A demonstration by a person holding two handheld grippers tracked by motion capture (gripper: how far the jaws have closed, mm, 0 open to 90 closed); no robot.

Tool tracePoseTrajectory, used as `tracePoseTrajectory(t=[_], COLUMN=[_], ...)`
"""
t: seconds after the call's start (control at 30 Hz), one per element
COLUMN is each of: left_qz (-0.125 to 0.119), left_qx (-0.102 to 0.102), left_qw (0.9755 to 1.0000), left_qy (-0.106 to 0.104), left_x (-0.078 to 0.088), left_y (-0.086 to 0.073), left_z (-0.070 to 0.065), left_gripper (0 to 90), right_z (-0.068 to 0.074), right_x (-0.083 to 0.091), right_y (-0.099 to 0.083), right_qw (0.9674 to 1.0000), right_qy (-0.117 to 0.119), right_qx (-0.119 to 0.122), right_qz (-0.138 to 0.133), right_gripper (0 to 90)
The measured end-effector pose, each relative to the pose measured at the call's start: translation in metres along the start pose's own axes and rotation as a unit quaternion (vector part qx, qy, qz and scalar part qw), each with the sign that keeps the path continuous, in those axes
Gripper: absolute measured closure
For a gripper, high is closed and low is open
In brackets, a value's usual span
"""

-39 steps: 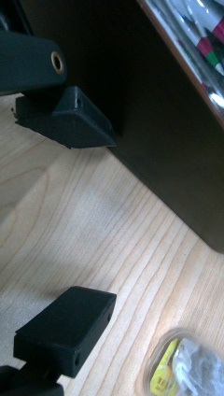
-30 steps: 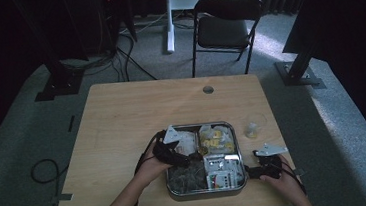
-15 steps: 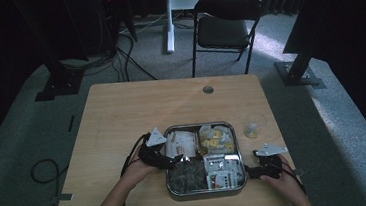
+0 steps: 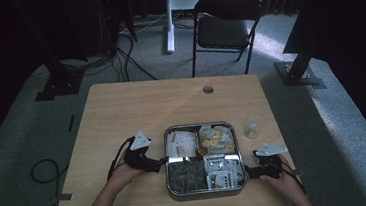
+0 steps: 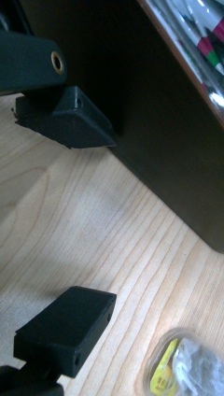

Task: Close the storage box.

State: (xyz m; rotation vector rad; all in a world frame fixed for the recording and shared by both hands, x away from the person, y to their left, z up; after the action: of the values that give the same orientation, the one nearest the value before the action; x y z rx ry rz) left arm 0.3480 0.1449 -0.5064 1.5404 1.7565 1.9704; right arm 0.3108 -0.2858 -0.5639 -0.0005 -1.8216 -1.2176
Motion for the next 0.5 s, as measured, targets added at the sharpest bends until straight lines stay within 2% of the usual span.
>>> tracePoseTrajectory(t=[0.13, 0.33, 0.5], left_qz=[-0.004, -0.004, 0.007], left_qx=[0.005, 0.014, 0.020], left_qw=[1.0000, 0.9999, 0.9997], left_qy=[-0.006, 0.000, 0.008], left_x=[0.003, 0.007, 0.009], left_y=[-0.007, -0.019, -0.029], left_z=[0.006, 0.016, 0.025], left_gripper=[1.6, 1.6, 1.6], right_z=[0.000, 0.000, 0.000], right_x=[0.000, 0.000, 0.000], right_y=[0.000, 0.000, 0.000], right_qw=[1.0000, 1.0000, 1.0000], right_qy=[0.000, 0.000, 0.000], right_qx=[0.000, 0.000, 0.000], right_qz=[0.000, 0.000, 0.000], right_gripper=[20.2, 20.2, 20.2])
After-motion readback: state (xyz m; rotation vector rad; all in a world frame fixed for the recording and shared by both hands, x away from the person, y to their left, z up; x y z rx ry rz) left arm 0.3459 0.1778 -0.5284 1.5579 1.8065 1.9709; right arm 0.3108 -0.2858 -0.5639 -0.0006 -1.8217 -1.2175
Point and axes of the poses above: each handheld gripper's, and its own axes: x roughly backward along the jaws, y roughly out of its top, z roughly to its left, the point moved 2 cm from there along -x, roughly forward along the jaws, and after that the axes turned 8 degrees about x, right-handed, at the moved point
